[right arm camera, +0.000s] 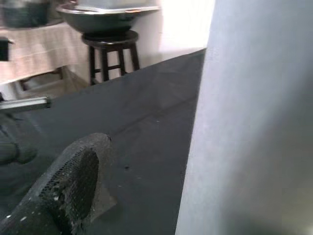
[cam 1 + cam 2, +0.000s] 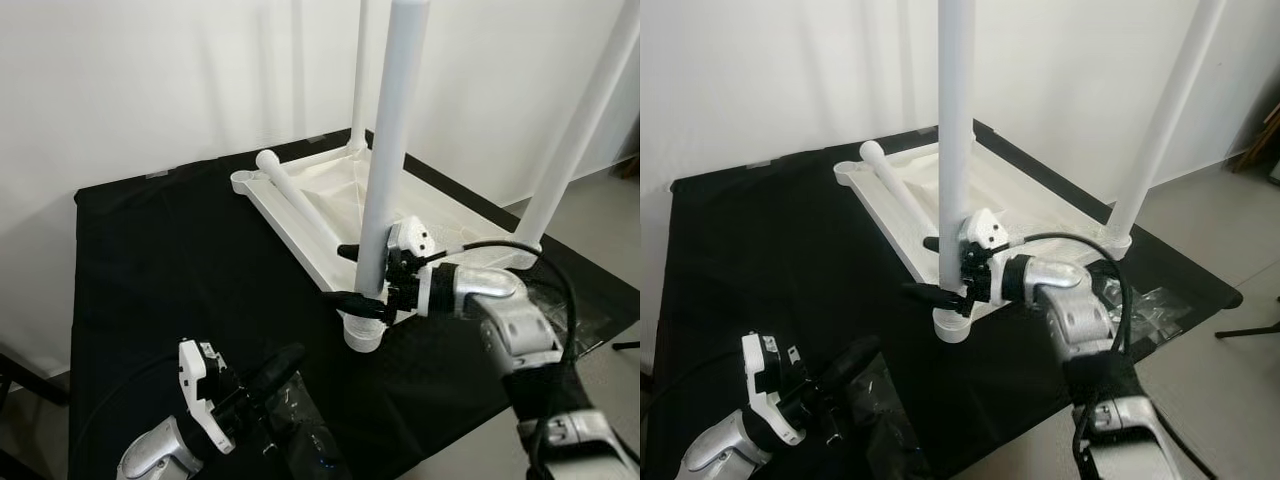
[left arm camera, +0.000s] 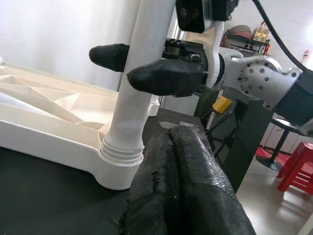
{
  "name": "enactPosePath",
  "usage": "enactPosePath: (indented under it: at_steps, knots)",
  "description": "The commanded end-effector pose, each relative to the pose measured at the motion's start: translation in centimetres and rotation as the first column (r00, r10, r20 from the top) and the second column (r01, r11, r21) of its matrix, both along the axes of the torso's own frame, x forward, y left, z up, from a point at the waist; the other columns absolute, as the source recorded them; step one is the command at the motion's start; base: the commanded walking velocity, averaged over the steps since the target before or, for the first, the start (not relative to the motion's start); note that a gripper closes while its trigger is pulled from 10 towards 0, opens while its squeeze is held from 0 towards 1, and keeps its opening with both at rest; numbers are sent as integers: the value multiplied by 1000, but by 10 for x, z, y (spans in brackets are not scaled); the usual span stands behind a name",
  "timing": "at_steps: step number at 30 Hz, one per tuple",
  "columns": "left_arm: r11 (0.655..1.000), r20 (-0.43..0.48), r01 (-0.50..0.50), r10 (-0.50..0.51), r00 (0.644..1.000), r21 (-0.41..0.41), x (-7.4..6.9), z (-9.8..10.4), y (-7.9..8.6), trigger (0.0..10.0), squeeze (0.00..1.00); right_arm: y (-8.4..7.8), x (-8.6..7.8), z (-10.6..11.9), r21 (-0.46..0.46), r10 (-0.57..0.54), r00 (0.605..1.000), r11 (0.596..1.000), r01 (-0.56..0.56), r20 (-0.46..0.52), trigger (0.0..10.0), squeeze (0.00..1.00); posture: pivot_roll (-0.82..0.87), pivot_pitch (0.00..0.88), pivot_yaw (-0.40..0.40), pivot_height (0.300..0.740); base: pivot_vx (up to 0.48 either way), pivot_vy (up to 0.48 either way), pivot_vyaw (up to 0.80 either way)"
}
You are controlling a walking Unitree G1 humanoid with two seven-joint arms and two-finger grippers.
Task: Building children table
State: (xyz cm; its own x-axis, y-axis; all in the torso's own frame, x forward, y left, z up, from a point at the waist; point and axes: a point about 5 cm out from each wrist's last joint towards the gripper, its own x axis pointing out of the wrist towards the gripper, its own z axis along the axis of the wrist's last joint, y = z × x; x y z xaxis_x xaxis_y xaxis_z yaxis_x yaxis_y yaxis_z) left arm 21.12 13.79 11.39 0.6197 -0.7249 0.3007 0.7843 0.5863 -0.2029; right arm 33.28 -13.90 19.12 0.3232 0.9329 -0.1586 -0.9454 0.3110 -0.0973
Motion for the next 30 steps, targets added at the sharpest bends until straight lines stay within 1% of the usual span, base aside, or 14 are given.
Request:
enactPosePath:
  at_steps: [1, 2, 11, 14, 15, 16, 17, 18, 19, 20, 21, 22, 25, 30]
  knots:
    - [1000, -14, 1, -1, 1000, 6, -1, -4, -1, 10000, 0, 8, 1, 1, 31, 83, 996, 996, -82, -22, 10000, 0, -31, 0, -24, 740, 0, 0, 0]
    - [1000, -14, 2, -1, 1000, 7, -1, -4, -1, 10000, 0, 9, 4, 1, 48, 92, 995, 995, -90, -36, 0, 0, -30, 0, -25, 740, 0, 0, 0]
    - [1000, -15, 1, -1, 1000, 6, -1, -4, -1, 10000, 0, 4, 11, -1, 74, 84, 996, 994, -81, -42, 0, 0, -32, 0, -25, 740, 0, 0, 0]
    - [1000, -13, 1, -1, 1000, 3, -2, -3, 0, 10000, 0, 3, 4, -11, 99, -40, 999, 994, 43, -36, 0, 0, -46, 0, -29, 740, 0, 0, 0]
    - [1000, -13, 1, -1, 1000, 3, -2, -3, 0, 10000, 0, 3, 4, -11, 99, -40, 999, 994, 43, -36, 0, 0, -46, 0, -29, 740, 0, 0, 0]
    - [1000, -12, 0, 0, 1000, 2, -2, -3, 0, 10000, 0, 6, 0, -18, 101, -106, 993, 989, 111, -50, 0, 0, -49, 0, -29, 740, 0, 0, 0]
    - [1000, -12, 0, 0, 1000, 2, -2, -3, 0, 10000, 0, 6, 0, -18, 101, -106, 993, 989, 111, -50, 0, 0, -49, 0, -29, 740, 0, 0, 0]
    - [1000, -12, -1, 1, 1000, 1, -2, -2, 2, 10000, 0, 20, -7, -40, 79, -312, 946, 944, 319, -92, 0, 0, -64, 0, -17, 740, 0, 0, 0]
    - [1000, -11, -2, 2, 1000, -1, -2, -2, 3, 10000, 0, 27, -13, -54, 55, -458, 881, 883, 466, -115, 0, 0, -64, 0, -17, 740, 0, 0, 0]
    - [1000, -11, -3, 3, 1000, -1, -2, -1, 3, 10000, 0, 32, -23, -73, 36, -630, 750, 761, 648, -200, 0, 0, -74, 0, -14, 740, 0, 0, 0]
    - [1000, -11, -3, 3, 1000, -1, -2, -1, 3, 10000, 0, 32, -23, -73, 36, -630, 750, 761, 648, -200, 0, 0, -74, 0, -14, 740, 0, 0, 0]
    - [1000, -11, -2, 2, 1000, -1, -1, -1, 4, 10000, 0, 40, -32, -77, 15, -651, 743, 750, 661, -156, 0, 0, -75, 0, -10, 740, 0, 0, 0]
    - [1000, -13, 0, 0, 1000, 1, 0, -2, 4, 10000, 0, 35, -25, -76, 17, -671, 720, 729, 684, -178, 0, 0, -82, 0, -17, 740, 0, 0, 0]
    - [1000, -14, 6, -6, 1000, 0, 0, -2, 4, 10000, 0, 38, -23, -83, -1, -640, 740, 757, 654, -207, 0, 0, -64, 0, -26, 740, 0, 0, 0]
